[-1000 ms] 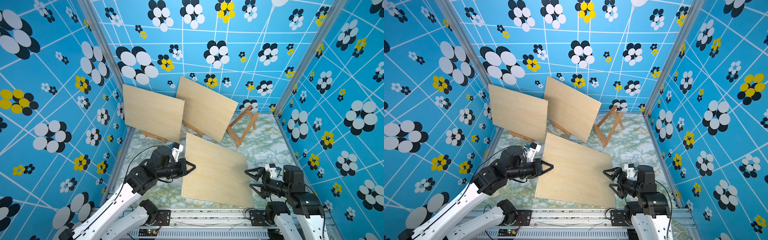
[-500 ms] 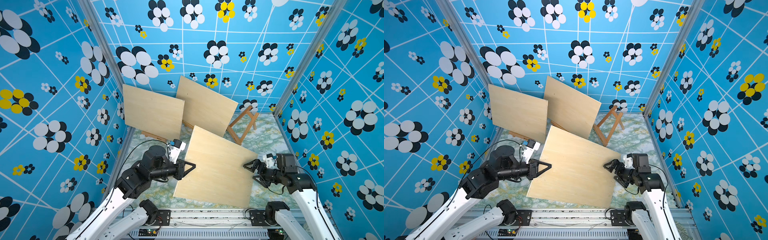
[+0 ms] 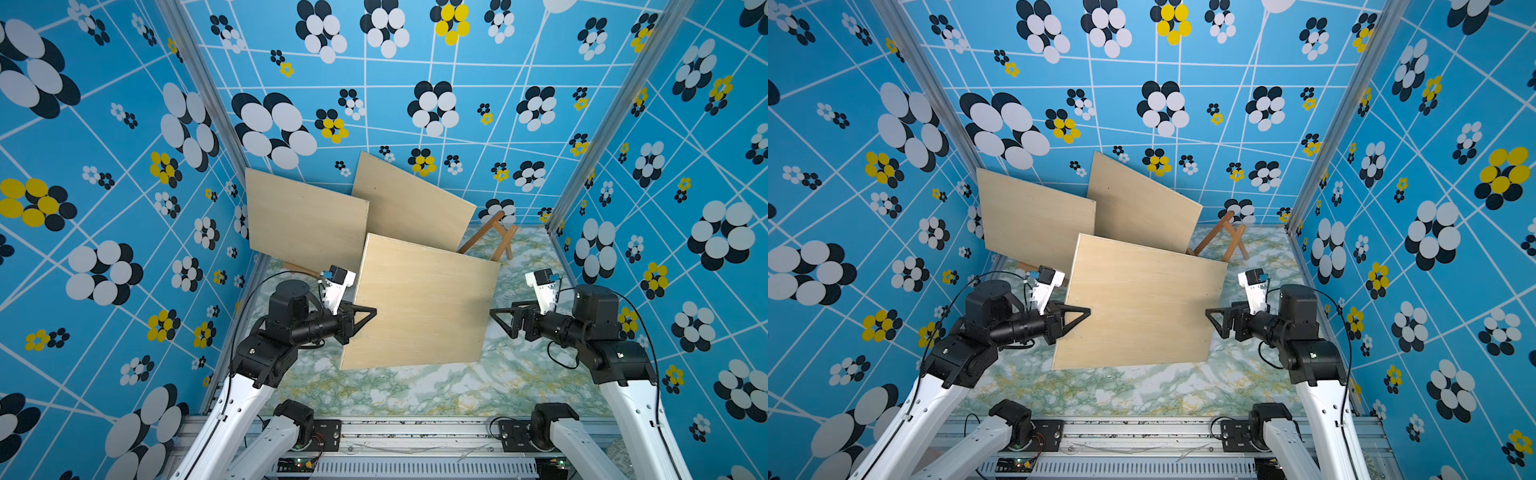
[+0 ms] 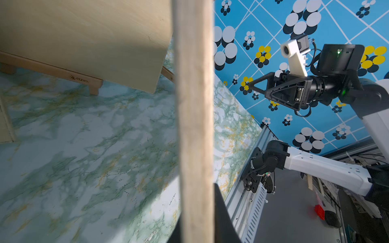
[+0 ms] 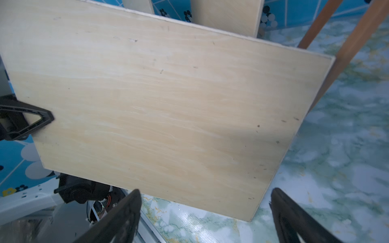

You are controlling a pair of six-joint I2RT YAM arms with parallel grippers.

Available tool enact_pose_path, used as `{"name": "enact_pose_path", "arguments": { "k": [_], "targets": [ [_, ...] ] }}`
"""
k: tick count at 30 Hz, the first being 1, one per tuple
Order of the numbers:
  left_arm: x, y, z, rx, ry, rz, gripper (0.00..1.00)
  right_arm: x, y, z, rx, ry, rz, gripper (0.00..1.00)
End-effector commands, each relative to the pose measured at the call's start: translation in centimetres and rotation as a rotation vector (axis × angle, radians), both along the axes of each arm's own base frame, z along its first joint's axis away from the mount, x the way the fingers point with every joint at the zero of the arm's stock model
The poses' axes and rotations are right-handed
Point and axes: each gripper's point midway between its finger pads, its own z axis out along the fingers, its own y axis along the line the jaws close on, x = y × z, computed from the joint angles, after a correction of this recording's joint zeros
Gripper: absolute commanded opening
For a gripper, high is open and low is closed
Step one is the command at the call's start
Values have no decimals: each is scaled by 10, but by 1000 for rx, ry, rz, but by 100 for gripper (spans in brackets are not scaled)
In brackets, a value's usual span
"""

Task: Assemble the easel
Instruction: Pick up the drawing board from the center of the board.

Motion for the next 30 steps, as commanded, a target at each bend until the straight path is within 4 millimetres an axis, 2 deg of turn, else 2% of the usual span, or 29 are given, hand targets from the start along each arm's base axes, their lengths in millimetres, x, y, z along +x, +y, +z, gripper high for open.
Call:
{"name": "enact_pose_path", "arguments": {
  "k": [1,7,11,15,18,20,24,30],
  "targets": [
    [-4,3,-5,122,-112,-77,0,-10,23,27,-39,-128,238,96],
    [-20,7,21,162,-133,-124,0,-8,30,66,-105,-236,359,97],
    [-28,9,41,178,-179,-149,0,-15,40,87,-164,-296,546,97],
    [-33,4,56,167,-194,-203,0,-14,56,115,-167,-414,714,97],
    [-33,3,65,174,-226,-221,0,-19,76,126,-167,-462,844,97],
    [-33,1,70,176,-235,-240,0,-15,87,129,-171,-479,887,98],
    [-32,-4,81,169,-237,-287,0,-6,105,123,-194,-464,966,98],
    [-36,-3,94,202,-277,-324,0,6,121,112,-204,-433,1045,97]
  ]
}}
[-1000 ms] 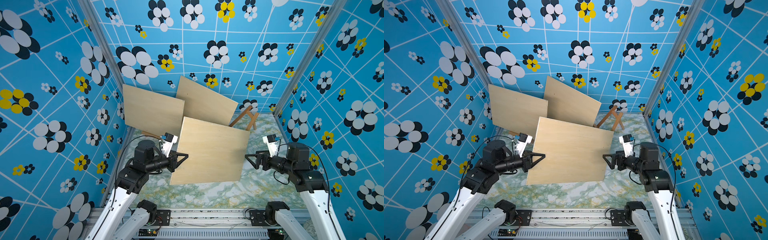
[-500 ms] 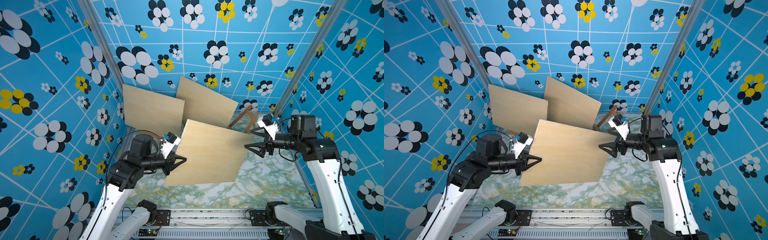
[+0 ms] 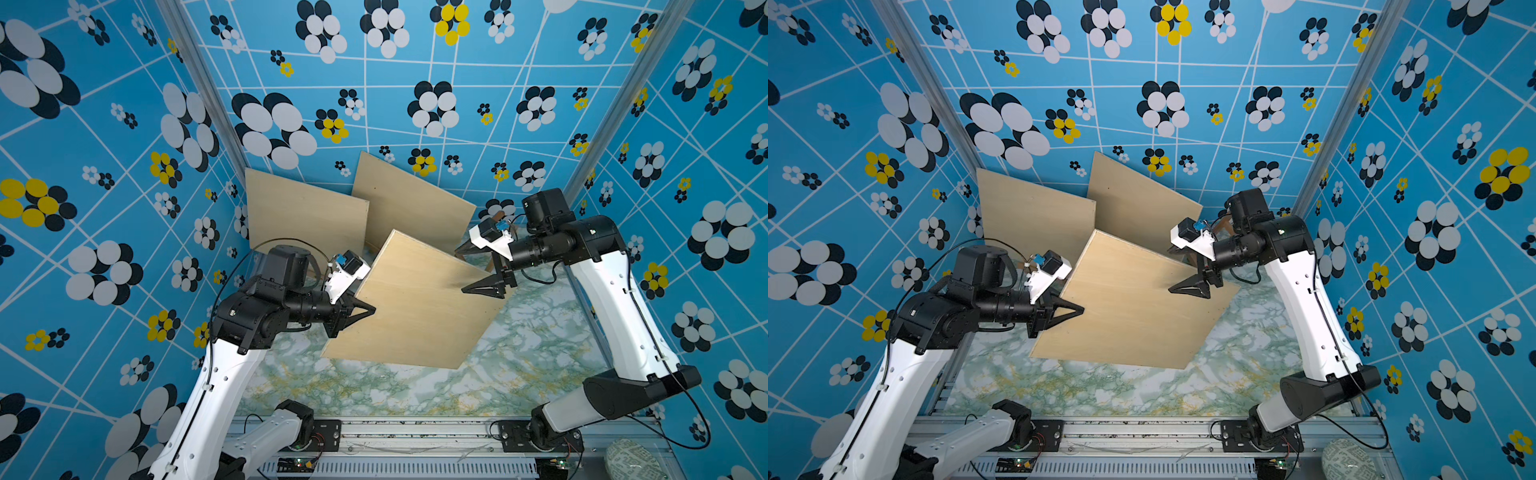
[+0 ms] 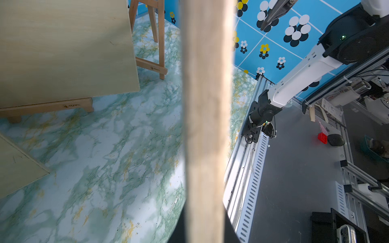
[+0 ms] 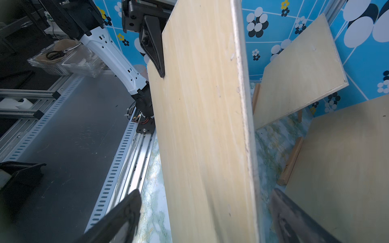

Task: Assemble the easel
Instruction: Pick up the drawing board from the center of the board.

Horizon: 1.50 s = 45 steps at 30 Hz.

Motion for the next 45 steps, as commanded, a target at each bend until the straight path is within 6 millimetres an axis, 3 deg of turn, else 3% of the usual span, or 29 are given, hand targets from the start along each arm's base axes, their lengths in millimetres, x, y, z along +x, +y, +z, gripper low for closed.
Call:
{"name": "enact_pose_path", "arguments": {
  "k": [1,6,15,17,20,21,23,25,26,35,36,37,40,43,45],
  "targets": [
    [-12,-2,31,-31,-142,-88,0,-9,5,-3,-22,20,69,96],
    [-5,-5,39,5,-154,-126,0,-15,22,-10,-10,78,147,93],
    [28,-3,36,170,-192,-132,0,-28,25,-23,16,147,202,86],
    [34,-4,37,190,-195,-129,0,-30,25,-23,20,142,202,75],
    [39,-2,41,218,-223,-118,0,-32,23,-23,18,140,194,72],
    [39,-2,43,225,-234,-116,0,-31,23,-24,16,139,191,69],
    [40,0,44,244,-252,-111,0,-28,22,-25,7,135,181,41],
    [39,1,46,255,-268,-111,0,-25,22,-22,12,129,168,6],
    [39,1,47,255,-271,-111,0,-23,22,-21,17,129,164,0],
    [50,0,48,263,-275,-82,0,-23,22,-23,25,147,172,0],
    [54,0,48,265,-274,-68,6,-24,21,-24,25,148,172,0],
    [58,0,49,262,-277,-52,25,-25,20,-24,27,148,172,0],
    [67,5,59,228,-297,-2,64,-28,17,-26,46,158,174,0],
    [80,19,80,127,-319,112,84,-28,13,-28,72,162,161,0],
    [89,34,96,14,-327,202,88,-28,10,-30,90,155,144,0]
  ]
}}
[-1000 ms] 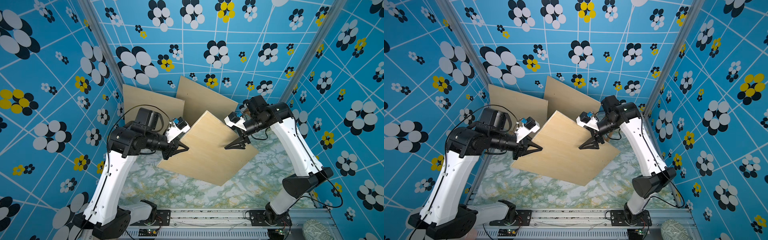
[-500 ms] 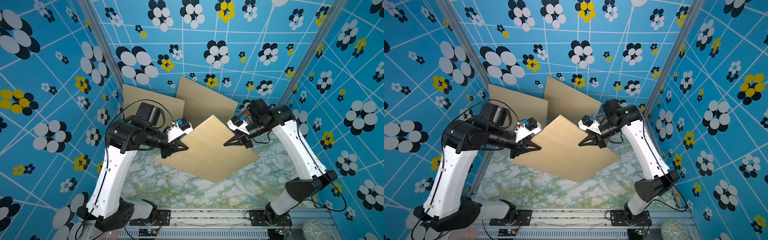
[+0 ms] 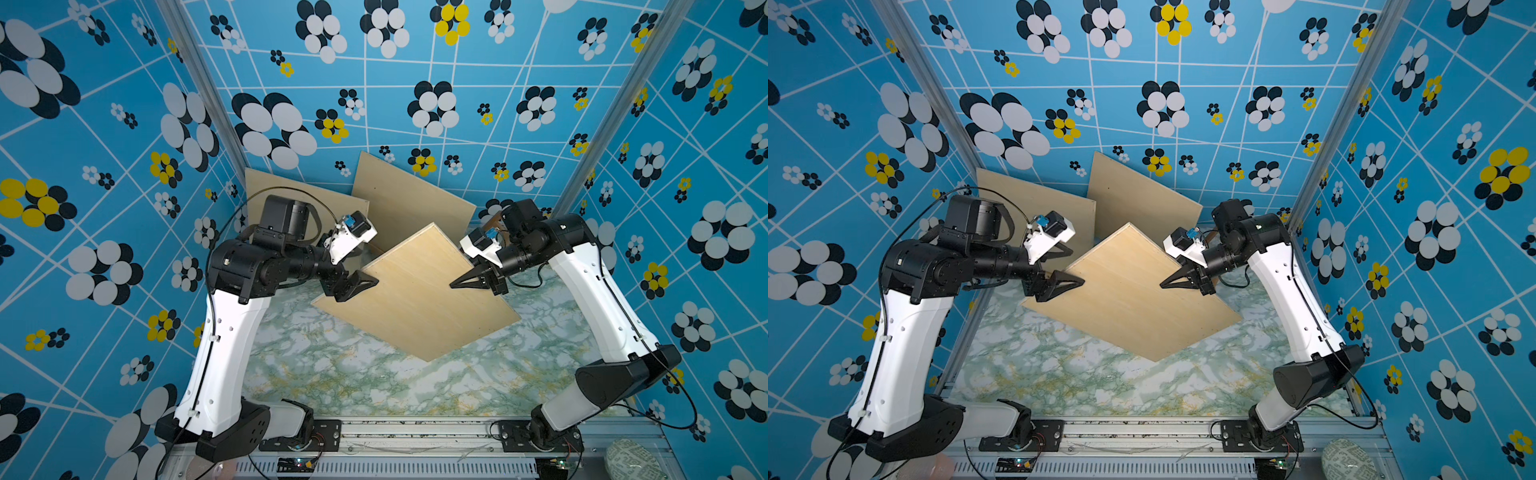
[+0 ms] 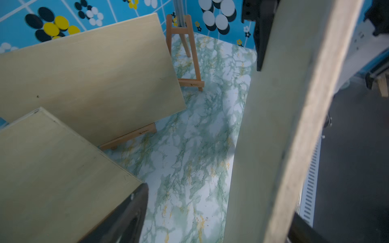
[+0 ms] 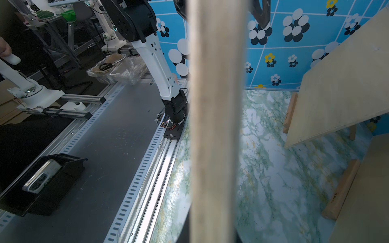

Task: Assemble the easel
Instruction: Pick up the drawing board from the center of the board.

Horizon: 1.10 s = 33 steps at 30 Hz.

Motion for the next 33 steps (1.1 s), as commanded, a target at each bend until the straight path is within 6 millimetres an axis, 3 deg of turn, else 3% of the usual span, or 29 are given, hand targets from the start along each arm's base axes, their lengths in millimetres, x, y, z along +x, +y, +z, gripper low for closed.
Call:
{"name": "enact_pose_path", "arguments": {
  "k": [1,5,8,17,25,33],
  "targets": [
    [23,24,42,-215,-89,154,89,-6,-1,-9,24,36,-4,0],
    [23,57,54,-453,-147,298,90,0,-5,-14,58,5,-80,0],
    [14,71,51,-595,-188,368,91,6,-9,-33,69,13,-171,0],
    [-19,73,40,-842,-254,352,96,13,-26,-66,122,-41,-418,0],
    [-36,67,43,-901,-298,267,99,3,-32,-98,195,-51,-474,0],
    [-43,63,34,-898,-305,247,99,-6,-36,-111,225,-29,-506,0]
  ]
}}
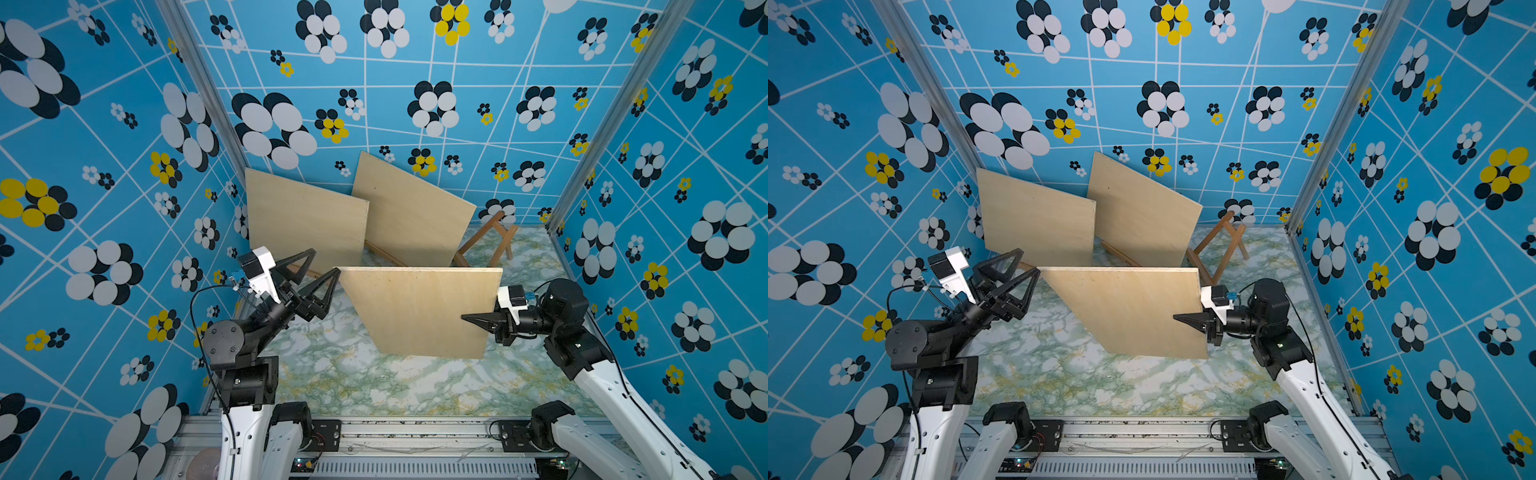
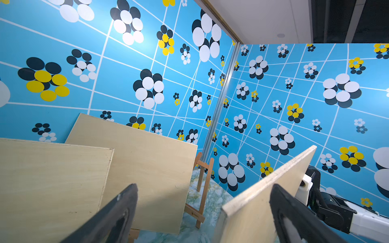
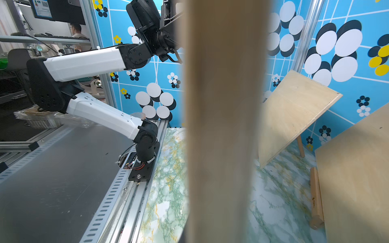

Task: Assemble the easel
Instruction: Pick up the drawing board from the center of the board.

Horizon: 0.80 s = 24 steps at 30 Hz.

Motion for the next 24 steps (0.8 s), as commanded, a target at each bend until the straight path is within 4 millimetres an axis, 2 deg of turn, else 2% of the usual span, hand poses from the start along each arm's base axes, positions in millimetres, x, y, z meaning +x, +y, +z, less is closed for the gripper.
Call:
{"name": "enact_pose_path", "arguments": {
  "k": [1,5,10,12,16,18,24],
  "targets": [
    [-6,-5,-1,6,-16,-34,99,33,-10,-54,-92,171,-202,0],
    [-5,-8,-9,9,-7,-44,99,31,-9,-58,-72,203,-190,0],
    [6,-20,-17,28,-3,-104,99,26,-9,-65,-64,223,-195,0],
    [10,-32,-19,64,-16,-139,99,24,-7,-69,-71,229,-192,0],
    [10,-72,-23,187,-47,-253,99,21,-3,-74,-88,233,-179,0],
    [11,-83,-22,220,-50,-284,100,19,-1,-76,-93,236,-174,0],
    [14,-85,-18,232,-52,-273,98,18,-1,-79,-91,239,-177,0]
  ]
}}
